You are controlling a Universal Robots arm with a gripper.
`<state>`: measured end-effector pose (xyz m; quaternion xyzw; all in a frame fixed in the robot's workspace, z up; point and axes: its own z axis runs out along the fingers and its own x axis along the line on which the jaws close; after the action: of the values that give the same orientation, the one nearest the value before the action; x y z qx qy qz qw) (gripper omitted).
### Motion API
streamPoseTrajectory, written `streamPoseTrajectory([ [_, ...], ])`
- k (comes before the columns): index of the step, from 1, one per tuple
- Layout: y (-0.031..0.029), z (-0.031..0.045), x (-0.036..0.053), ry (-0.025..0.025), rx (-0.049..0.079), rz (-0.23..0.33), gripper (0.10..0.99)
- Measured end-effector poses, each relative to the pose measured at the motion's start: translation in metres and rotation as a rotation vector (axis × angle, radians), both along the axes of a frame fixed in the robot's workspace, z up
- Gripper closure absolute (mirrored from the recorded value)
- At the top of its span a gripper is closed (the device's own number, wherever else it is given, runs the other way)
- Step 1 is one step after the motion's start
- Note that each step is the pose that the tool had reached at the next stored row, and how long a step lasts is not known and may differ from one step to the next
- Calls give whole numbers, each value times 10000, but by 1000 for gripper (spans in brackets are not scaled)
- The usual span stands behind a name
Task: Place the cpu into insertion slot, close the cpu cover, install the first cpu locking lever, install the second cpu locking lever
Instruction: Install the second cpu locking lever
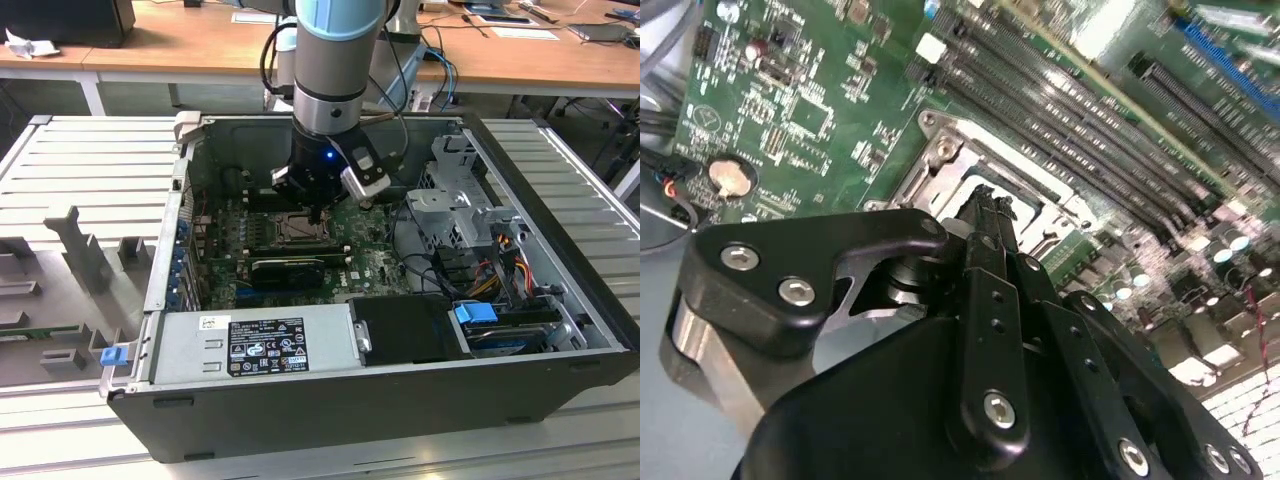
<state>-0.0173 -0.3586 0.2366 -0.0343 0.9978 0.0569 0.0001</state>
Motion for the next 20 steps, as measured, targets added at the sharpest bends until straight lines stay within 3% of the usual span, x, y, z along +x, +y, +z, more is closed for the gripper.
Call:
streamPoseTrajectory([
  [4, -140, -14, 0, 9, -1, 0, 980],
  [6, -181, -22, -9, 7, 1, -3, 980],
  [7, -193, -27, -57, 10, 2, 0, 980],
  [11, -199, -47, -293, 8, 3, 0, 980],
  [14, -200, -75, -348, 8, 3, 23, 980],
  [16, -200, -158, -376, 10, 1, 83, 980],
  [20, -209, -177, -392, 9, 18, 111, 980],
])
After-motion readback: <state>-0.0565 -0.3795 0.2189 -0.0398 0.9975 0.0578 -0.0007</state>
